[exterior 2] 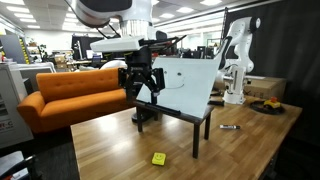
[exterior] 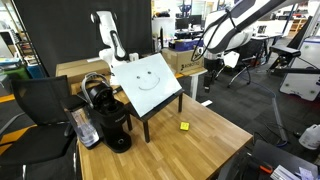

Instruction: Erase the drawing on the board

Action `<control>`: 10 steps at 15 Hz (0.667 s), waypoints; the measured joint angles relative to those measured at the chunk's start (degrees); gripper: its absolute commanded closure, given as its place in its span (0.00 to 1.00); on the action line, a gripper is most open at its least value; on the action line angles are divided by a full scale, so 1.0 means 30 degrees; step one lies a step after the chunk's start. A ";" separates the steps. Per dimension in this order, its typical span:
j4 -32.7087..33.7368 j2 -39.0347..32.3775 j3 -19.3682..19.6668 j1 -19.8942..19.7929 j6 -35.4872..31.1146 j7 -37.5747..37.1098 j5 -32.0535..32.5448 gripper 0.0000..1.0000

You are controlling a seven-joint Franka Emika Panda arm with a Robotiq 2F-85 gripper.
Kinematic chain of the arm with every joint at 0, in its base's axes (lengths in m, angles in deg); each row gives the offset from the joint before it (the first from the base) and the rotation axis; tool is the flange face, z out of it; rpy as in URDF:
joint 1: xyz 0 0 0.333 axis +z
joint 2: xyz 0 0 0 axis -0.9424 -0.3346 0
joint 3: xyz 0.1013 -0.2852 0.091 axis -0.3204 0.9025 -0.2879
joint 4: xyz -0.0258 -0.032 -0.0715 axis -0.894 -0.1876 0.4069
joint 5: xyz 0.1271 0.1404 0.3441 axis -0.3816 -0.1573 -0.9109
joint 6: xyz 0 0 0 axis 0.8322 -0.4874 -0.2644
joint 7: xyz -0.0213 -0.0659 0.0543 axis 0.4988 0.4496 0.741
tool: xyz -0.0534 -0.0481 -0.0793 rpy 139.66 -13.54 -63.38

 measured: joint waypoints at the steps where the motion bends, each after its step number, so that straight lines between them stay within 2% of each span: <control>1: 0.0000 0.0000 0.0000 0.0000 0.0000 0.0000 0.0000 0.00; 7: 0.0004 -0.0192 -0.0020 -0.0042 -0.0069 0.0038 -0.0046 0.00; 10: 0.0120 -0.1187 -0.0008 -0.0255 -0.0794 0.0338 -0.0106 0.00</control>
